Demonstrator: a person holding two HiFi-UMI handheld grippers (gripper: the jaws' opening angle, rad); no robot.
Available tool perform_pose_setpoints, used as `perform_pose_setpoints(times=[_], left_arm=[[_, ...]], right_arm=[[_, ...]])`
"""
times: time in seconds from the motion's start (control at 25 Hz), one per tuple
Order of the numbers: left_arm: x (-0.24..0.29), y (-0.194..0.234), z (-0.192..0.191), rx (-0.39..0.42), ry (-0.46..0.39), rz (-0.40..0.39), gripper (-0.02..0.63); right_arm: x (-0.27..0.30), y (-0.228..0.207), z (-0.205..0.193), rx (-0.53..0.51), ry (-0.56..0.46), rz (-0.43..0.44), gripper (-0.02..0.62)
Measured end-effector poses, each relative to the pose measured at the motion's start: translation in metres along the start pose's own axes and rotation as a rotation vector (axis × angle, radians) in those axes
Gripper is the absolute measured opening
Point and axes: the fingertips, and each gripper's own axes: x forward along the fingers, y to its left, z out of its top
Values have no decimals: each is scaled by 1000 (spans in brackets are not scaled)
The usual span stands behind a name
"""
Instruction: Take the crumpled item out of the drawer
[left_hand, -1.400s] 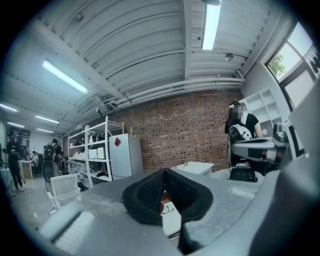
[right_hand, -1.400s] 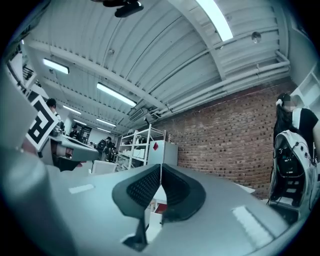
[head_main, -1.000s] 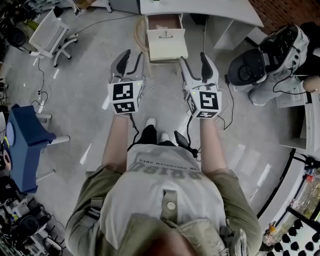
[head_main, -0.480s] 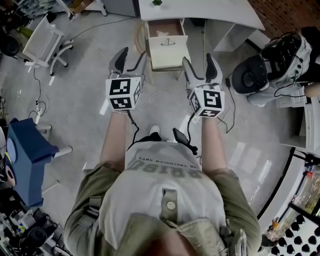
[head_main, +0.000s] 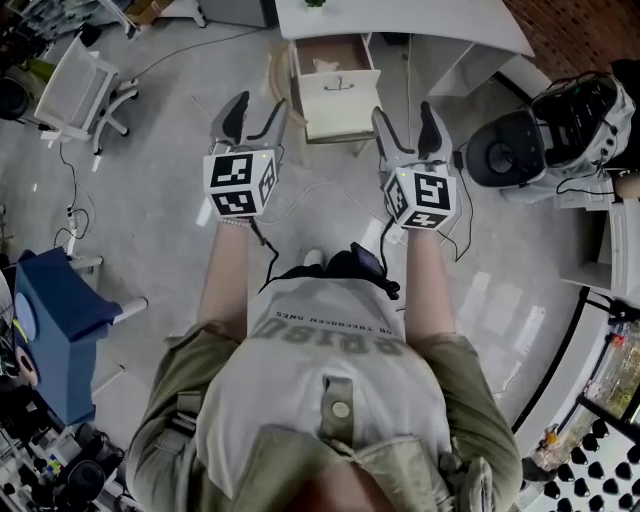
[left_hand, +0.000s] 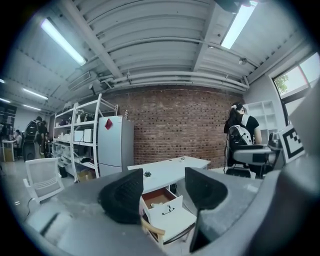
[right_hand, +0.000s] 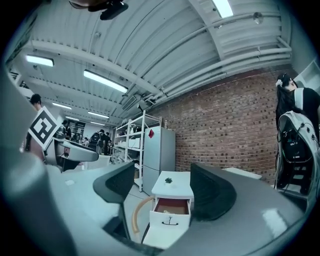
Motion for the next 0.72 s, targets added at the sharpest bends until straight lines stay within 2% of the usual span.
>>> perform_pose_setpoints(times=[0.32,0.72], left_arm=[[46,6,-10,-27,28,42,275],[104,-8,19,-51,1,126,275]], right_arm=[[43,-27,-23,3,45,41,339],[100,-84,-4,-8,26,129,339]])
